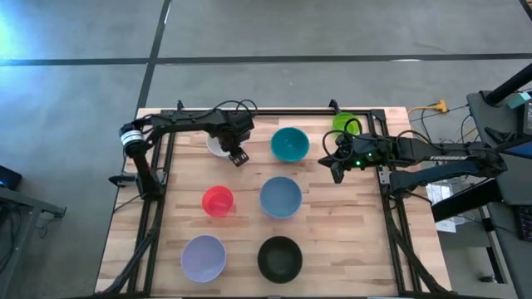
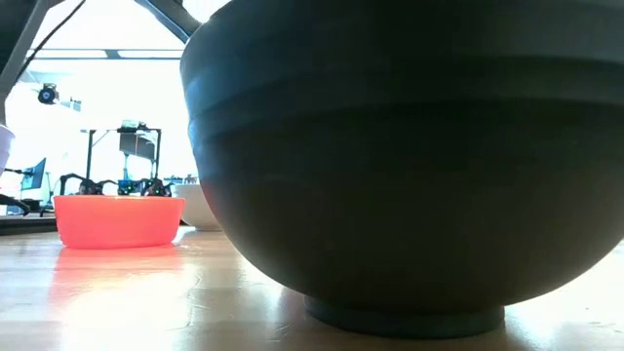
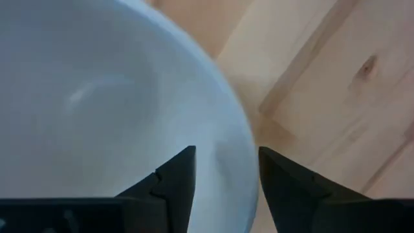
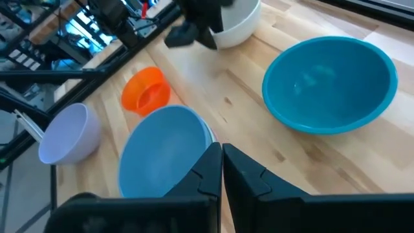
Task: Nest bowls inside each other
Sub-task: Stack the white bowl on top of the blue bowl
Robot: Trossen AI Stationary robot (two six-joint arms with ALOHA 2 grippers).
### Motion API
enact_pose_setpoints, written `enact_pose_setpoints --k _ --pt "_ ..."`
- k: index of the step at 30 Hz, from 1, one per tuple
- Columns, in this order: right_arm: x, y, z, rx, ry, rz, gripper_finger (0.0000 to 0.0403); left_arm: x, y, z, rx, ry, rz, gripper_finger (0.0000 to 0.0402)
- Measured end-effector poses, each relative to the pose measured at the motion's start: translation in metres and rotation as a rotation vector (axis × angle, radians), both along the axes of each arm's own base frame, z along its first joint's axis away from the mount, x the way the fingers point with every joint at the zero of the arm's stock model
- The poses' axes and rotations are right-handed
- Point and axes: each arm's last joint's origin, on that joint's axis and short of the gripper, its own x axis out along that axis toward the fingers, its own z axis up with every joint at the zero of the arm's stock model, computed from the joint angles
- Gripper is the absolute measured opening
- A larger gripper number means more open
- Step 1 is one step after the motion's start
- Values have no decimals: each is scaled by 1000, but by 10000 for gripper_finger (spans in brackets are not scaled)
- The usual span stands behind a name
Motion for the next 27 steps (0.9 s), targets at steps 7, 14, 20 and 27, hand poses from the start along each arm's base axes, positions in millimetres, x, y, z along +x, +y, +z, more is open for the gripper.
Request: enact_pose_setpoints --k 7,14,20,27 --pt "2 0 4 35 -54 -23 9 0 -1 -9 -48 35 -37 53" --pt "4 0 2 42 -43 -28 9 -12 -14 24 -44 -33 -116 6" --pt "5 0 1 40 -36 -32 9 -31 -46 85 25 -258 -280 1" --pt "7 -1 -1 29 -25 -54 9 -55 -95 139 212 -516 -641 1"
